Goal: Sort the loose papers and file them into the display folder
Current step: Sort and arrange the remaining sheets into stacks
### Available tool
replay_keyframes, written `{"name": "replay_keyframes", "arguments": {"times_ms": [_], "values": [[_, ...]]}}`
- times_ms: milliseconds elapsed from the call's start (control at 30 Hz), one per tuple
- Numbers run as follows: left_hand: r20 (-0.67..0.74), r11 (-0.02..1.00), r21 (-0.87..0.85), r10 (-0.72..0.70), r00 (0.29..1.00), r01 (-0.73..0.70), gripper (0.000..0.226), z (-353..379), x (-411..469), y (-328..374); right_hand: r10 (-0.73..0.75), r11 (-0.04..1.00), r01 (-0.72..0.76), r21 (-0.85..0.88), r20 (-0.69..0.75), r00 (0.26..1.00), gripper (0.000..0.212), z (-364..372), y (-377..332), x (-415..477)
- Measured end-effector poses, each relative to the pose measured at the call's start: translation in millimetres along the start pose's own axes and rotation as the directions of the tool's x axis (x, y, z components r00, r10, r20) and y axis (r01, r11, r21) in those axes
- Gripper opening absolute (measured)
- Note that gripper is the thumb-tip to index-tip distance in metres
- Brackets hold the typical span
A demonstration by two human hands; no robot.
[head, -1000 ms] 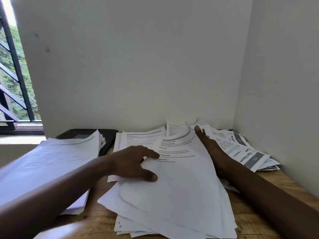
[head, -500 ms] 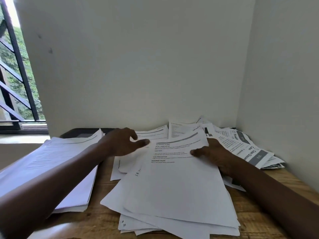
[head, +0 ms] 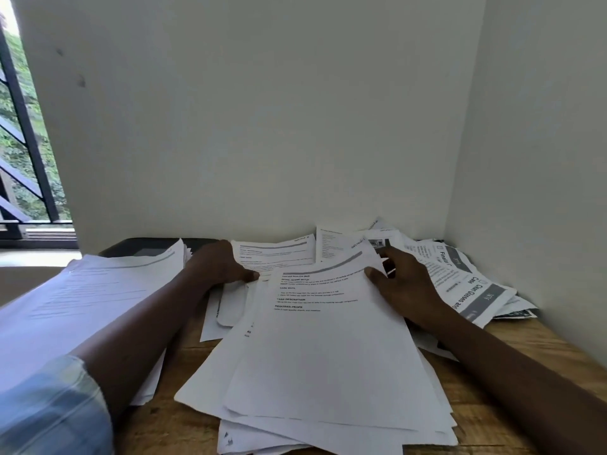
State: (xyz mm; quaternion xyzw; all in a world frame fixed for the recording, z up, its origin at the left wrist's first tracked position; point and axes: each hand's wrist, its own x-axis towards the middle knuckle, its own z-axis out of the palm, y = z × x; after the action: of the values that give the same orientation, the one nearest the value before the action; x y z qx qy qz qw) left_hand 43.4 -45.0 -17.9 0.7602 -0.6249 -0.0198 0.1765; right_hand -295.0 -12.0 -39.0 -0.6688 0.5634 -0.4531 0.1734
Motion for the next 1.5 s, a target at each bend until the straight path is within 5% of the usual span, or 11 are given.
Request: {"name": "replay_keyframes", "arguments": {"times_ms": [133,267,400,533,667,833,900,1000,1167,1333,1500], "values": [[0.000,0.958,-0.245,-0.155,0.988,0.151,0.071,8,10,-10,-0.005,0.999,0.009,0.036,-0.096,0.995,0.020,-5,5,4],[-0.180,0.936,-0.342,-0.150,0.972,0.081,0.027,2,-4,2,-0.007,1.000,0.010,0.016,-0.160,0.987,0.005,-3,11,5],[-0.619,0.860,-0.494,-0.243,0.747,-0.130,0.026,-28,-19,20,0.029,0.997,-0.015,0.072,-0.190,0.981,0.005,-2,13,8],[-0.681,0.658,-0.682,-0.412,0.605,-0.320,0.029,-45,-28,27,0.173,0.957,-0.109,0.268,-0.227,0.958,0.008,-3,18,19],[-0.568,0.504,-0.809,-0.539,0.622,-0.302,0.030,-44,-24,24,0.258,0.905,-0.141,0.402,-0.252,0.933,0.013,-9,21,22],[-0.536,0.541,-0.804,-0.479,0.695,-0.247,0.026,-42,-22,21,0.371,0.830,-0.212,0.515,-0.228,0.900,0.013,-16,30,28],[-0.459,0.524,-0.820,-0.363,0.811,-0.229,0.022,-35,-14,20,0.369,0.830,-0.210,0.517,-0.228,0.901,0.010,-18,29,28],[-0.026,0.250,-0.968,-0.022,0.999,-0.020,0.021,-21,-16,30,0.348,0.846,-0.178,0.503,-0.267,0.899,0.020,-19,23,25],[0.356,0.163,-0.934,0.376,0.855,0.318,0.046,-1,-44,59,0.282,0.906,-0.182,0.381,-0.224,0.933,0.028,-12,22,23],[0.244,0.347,-0.935,0.473,0.846,0.075,0.036,4,-65,82,0.338,0.884,-0.267,0.383,-0.132,0.932,0.023,-7,27,25],[0.089,0.406,-0.912,0.330,0.940,-0.056,0.039,9,-66,94,0.385,0.793,-0.299,0.531,-0.058,0.921,0.082,-17,27,27]]}}
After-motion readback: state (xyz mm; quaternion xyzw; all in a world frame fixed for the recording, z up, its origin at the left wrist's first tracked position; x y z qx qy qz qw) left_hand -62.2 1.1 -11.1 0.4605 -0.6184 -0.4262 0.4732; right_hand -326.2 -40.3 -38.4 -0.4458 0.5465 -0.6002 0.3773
